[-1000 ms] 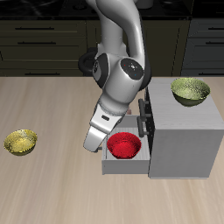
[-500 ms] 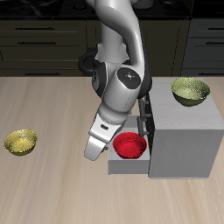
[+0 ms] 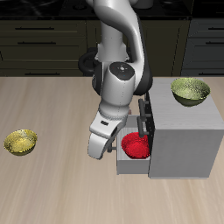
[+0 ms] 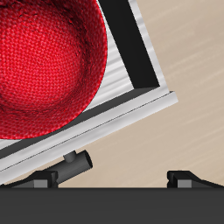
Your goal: Place the red bowl in the bottom drawer of the white cabinet and close the drawer
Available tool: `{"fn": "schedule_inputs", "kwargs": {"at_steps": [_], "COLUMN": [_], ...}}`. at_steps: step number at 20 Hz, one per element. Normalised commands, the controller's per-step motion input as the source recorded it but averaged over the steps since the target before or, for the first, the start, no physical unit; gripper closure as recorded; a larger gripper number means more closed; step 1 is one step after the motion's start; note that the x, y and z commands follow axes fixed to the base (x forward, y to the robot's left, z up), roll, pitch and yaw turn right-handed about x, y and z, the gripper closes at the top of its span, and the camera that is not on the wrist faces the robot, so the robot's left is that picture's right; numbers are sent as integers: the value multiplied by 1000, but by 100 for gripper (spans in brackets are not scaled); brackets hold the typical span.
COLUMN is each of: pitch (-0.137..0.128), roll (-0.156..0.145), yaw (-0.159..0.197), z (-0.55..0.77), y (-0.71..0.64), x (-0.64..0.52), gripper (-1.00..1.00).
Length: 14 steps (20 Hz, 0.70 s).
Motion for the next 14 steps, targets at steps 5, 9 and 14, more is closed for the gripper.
{"fn": "schedule_inputs", "kwargs": {"at_steps": [5, 9, 14], "pitch": [-110, -28, -6], "roll": [168, 169, 124], "yaw": [-9, 42, 47], "z": [49, -223, -332], "y": [608, 515, 390], "x": [-41, 9, -3], "gripper": [-100, -100, -100]}}
